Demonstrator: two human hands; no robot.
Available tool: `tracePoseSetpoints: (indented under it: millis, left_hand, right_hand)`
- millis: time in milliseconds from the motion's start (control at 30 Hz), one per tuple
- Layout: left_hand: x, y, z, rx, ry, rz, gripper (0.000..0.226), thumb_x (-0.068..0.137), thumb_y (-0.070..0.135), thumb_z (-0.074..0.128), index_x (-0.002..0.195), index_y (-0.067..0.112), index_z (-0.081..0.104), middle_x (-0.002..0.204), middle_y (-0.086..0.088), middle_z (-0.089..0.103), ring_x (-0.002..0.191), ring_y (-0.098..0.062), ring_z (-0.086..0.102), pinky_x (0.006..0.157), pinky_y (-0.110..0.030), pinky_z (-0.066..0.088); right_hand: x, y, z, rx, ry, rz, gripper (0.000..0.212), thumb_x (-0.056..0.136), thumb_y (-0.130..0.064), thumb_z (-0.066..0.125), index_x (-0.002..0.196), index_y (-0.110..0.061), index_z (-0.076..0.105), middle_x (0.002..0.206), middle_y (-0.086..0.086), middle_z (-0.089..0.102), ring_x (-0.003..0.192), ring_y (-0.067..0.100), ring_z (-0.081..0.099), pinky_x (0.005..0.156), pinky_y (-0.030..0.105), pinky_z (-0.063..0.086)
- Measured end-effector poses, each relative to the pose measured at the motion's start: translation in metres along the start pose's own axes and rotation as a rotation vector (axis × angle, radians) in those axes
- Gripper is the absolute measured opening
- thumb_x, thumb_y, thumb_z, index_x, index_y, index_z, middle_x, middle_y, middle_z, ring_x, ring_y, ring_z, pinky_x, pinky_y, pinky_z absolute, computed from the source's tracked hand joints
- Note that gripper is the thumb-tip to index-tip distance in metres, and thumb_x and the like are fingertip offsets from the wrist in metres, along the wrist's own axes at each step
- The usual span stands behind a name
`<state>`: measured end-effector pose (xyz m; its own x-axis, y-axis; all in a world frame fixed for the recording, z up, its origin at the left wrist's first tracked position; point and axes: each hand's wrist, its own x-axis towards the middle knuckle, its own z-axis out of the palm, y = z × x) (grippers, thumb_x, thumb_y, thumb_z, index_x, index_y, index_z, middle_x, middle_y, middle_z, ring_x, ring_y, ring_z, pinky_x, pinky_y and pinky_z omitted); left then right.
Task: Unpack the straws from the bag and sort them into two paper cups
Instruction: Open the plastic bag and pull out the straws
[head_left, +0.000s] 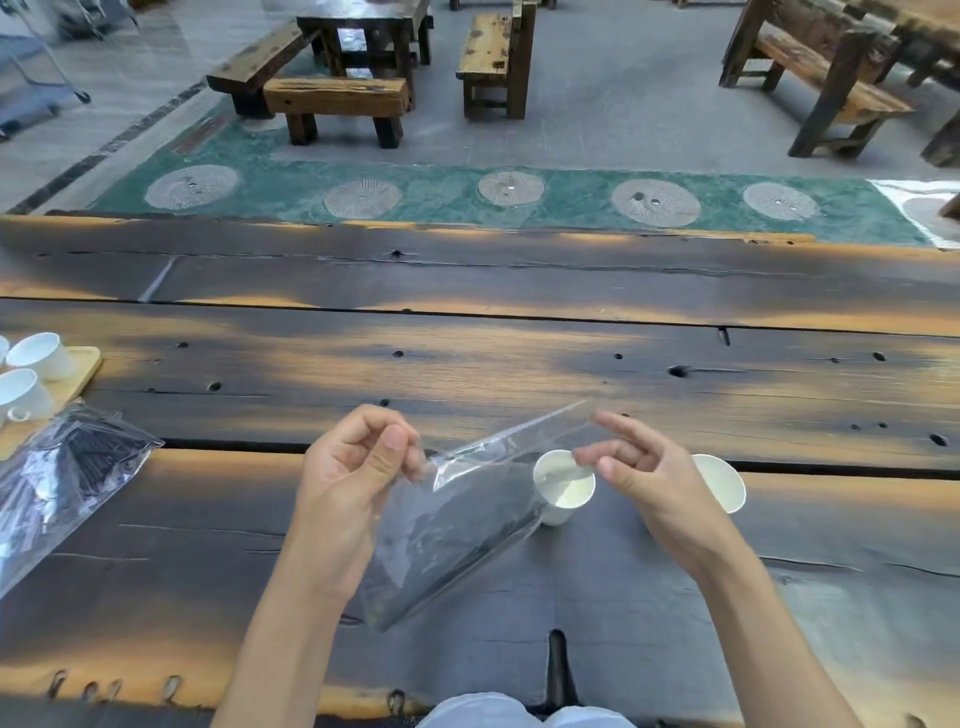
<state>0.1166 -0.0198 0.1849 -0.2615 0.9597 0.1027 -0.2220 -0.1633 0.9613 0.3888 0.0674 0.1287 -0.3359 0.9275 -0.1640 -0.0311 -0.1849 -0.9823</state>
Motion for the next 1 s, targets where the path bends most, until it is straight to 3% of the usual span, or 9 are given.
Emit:
tracePoseSetpoints:
  millis: [67,167,333,433,500,600,733,867,1000]
  left_hand:
    - [0.002,-0.001,-0.004,-0.034,0.023,-0.003,0.018,0.09,0.02,0.059,0.08,0.005,0.061,0.066,-0.004,0.057,0.065,-0.018,0.052,0.065,-0.023,0.049]
    - [0.002,-0.002,-0.011,-0.033,0.112,-0.005,0.018,0.08,0.032,0.071,0.08,0.015,0.068,0.068,-0.002,0.061,0.067,-0.016,0.054,0.065,-0.022,0.049]
    - [0.0,-0.011,-0.017,-0.08,0.308,-0.043,0.011,0.085,0.016,0.064,0.076,0.016,0.071,0.068,0.0,0.065,0.064,-0.013,0.054,0.057,-0.021,0.047]
    - [0.002,-0.017,-0.022,-0.108,0.384,-0.123,0.015,0.092,0.012,0.058,0.081,0.01,0.067,0.068,0.0,0.063,0.063,-0.014,0.053,0.056,-0.021,0.045]
    - [0.005,-0.018,-0.025,-0.127,0.439,-0.18,0.019,0.097,0.01,0.054,0.084,0.009,0.067,0.067,0.001,0.064,0.064,-0.015,0.053,0.058,-0.022,0.046]
    - [0.006,-0.011,-0.026,0.337,0.48,-0.081,0.017,0.097,0.009,0.055,0.095,0.017,0.069,0.084,0.007,0.07,0.076,-0.011,0.061,0.072,-0.024,0.05]
    - [0.014,0.0,-0.009,1.132,0.164,0.35,0.025,0.093,0.029,0.054,0.114,0.022,0.067,0.115,0.01,0.065,0.109,-0.013,0.053,0.09,-0.032,0.035]
    - [0.028,-0.005,0.016,1.163,-0.229,0.311,0.038,0.088,0.056,0.051,0.103,0.028,0.07,0.101,0.018,0.067,0.099,-0.009,0.057,0.092,-0.035,0.033]
    - [0.033,-0.012,0.025,1.078,-0.295,0.354,0.039,0.074,0.065,0.06,0.089,0.03,0.07,0.088,0.019,0.062,0.09,-0.009,0.051,0.084,-0.03,0.032]
  right_hand:
    - [0.003,0.003,0.006,0.067,0.011,-0.012,0.048,0.06,-0.034,0.09,0.1,-0.013,0.073,0.081,0.013,0.075,0.078,0.022,0.069,0.082,0.031,0.05]
    - [0.004,0.001,0.013,0.173,0.01,-0.05,0.011,0.07,-0.013,0.083,0.072,-0.013,0.072,0.062,0.005,0.063,0.057,0.017,0.055,0.062,0.027,0.046]
    - [0.003,-0.005,0.015,0.141,0.083,-0.107,0.042,0.061,-0.049,0.087,0.072,-0.011,0.074,0.057,0.007,0.059,0.053,0.014,0.049,0.054,0.021,0.043]
    - [0.003,-0.011,0.016,0.101,0.087,-0.122,0.046,0.066,-0.05,0.083,0.075,-0.006,0.072,0.056,0.005,0.057,0.052,0.013,0.046,0.054,0.019,0.042]
    - [0.004,-0.015,0.017,0.096,0.089,-0.106,0.032,0.072,-0.041,0.077,0.071,-0.009,0.071,0.056,0.006,0.056,0.051,0.013,0.044,0.054,0.019,0.04]
    - [0.002,-0.02,0.016,0.066,0.095,-0.111,0.027,0.074,-0.038,0.074,0.072,-0.011,0.071,0.058,0.006,0.056,0.05,0.014,0.045,0.054,0.019,0.04]
    - [0.002,-0.03,0.021,-0.008,0.058,-0.147,0.017,0.08,-0.027,0.069,0.066,-0.016,0.07,0.055,0.005,0.055,0.049,0.015,0.044,0.053,0.019,0.039]
    - [0.003,-0.035,0.028,-0.041,0.019,-0.168,0.02,0.083,-0.021,0.068,0.064,-0.015,0.067,0.056,0.005,0.055,0.052,0.018,0.044,0.054,0.02,0.04]
    - [0.003,-0.036,0.027,-0.036,0.027,-0.175,0.021,0.083,-0.021,0.068,0.068,-0.007,0.065,0.057,0.007,0.055,0.053,0.019,0.044,0.054,0.021,0.04]
